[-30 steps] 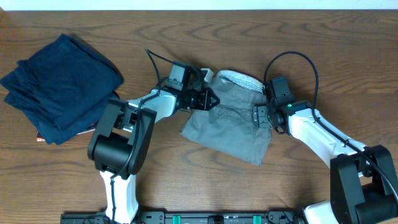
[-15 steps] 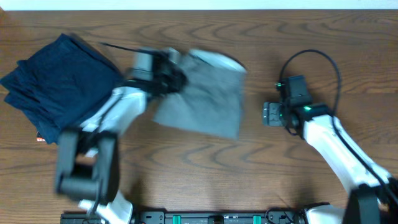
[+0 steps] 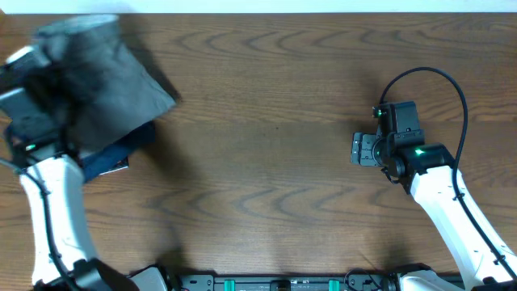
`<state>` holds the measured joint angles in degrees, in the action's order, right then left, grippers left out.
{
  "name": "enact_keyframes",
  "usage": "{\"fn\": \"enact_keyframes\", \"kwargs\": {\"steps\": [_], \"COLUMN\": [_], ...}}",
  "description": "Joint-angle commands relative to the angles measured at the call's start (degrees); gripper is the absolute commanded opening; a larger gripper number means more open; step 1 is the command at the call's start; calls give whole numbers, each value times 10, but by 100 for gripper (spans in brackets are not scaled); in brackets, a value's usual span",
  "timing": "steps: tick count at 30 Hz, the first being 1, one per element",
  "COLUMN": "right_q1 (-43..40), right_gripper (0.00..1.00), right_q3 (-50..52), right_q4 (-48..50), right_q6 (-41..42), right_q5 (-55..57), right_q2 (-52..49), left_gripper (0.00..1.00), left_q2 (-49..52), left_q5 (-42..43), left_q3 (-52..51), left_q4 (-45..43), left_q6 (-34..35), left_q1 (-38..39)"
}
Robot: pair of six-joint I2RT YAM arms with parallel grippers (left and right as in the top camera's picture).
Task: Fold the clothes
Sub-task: 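Carry the folded shorts with the left gripper onto the navy stack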
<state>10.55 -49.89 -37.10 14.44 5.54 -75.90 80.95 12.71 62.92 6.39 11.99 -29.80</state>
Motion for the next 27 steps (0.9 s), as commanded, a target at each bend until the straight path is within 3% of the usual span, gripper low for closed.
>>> {"fn": "enact_keyframes", "kwargs": {"steps": [1,4,5,7,8,18,27], "right_q1": [-4,-4,-4,-4,-4,-4,-4], "right_gripper": [84,85,85,85,85,85,85], "right_q3": [-8,-8,-8,-8,-8,-8,-8], "right_q4": [-5,-11,-13,-13,-13,-18,-19], "right_q6": [-3,-3,-3,-4,-4,-3,-4], "right_q5": [-11,-11,-11,-11,-11,-11,-11], "right_q2": [6,6,6,6,6,6,6], "left_gripper": [22,24,34,84,96,98,98], "left_q2": [27,47,52,55,55,-3,-39], "left_q5": [-19,-19,-19,-18,-18,130,172], "left_q3": [4,4,4,4,4,4,9], "left_q4": [1,14,17,17,17,-56,-80], "left_q6": [-3,7,20,43,51,73,116], "left_q1": [-49,-82,-92,-106,-111,-124,-123]}}
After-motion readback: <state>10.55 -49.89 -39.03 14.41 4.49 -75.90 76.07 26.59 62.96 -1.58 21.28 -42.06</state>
